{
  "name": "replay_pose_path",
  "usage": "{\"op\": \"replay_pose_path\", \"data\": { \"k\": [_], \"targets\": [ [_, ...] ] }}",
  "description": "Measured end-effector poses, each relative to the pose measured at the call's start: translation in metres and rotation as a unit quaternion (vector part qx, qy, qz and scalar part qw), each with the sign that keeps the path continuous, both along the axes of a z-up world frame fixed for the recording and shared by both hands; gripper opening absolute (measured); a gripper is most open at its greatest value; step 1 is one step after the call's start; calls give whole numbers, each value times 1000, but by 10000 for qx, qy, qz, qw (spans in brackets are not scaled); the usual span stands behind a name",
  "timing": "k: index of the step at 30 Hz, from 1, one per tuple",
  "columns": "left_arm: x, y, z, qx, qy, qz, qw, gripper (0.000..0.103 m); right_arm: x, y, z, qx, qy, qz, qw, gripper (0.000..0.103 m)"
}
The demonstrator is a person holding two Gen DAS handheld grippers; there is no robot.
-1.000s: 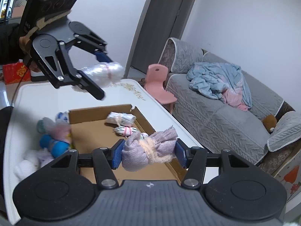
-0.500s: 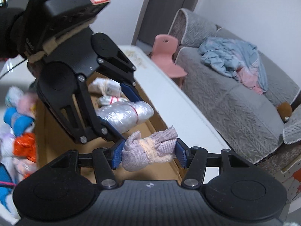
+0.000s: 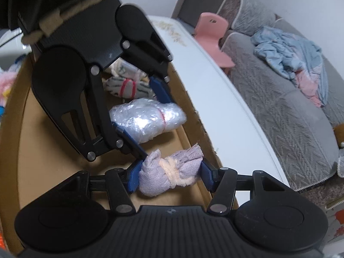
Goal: Organize objects
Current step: 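Carry both bundles into the box and open both tools to release them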
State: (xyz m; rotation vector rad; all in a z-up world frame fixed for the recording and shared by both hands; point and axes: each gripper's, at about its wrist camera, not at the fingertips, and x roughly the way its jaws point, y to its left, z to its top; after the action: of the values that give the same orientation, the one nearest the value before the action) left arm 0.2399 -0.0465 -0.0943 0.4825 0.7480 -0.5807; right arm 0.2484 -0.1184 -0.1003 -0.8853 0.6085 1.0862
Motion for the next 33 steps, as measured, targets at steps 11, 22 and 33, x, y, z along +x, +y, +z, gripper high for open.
{"op": "replay_pose_path", "data": {
  "k": [11, 22, 33],
  "targets": [
    [2, 0, -4, 346, -9, -89, 9994, 72, 4, 7, 0, -370, -3, 274, 9989, 56],
    [-5, -4, -1, 485, -29, -100, 9988, 85, -7, 6, 1, -438, -83, 358, 9984, 75],
    [-11, -2, 11, 326, -3, -32, 9995, 86, -6, 8, 7, -500, -93, 354, 9981, 75]
  ]
}}
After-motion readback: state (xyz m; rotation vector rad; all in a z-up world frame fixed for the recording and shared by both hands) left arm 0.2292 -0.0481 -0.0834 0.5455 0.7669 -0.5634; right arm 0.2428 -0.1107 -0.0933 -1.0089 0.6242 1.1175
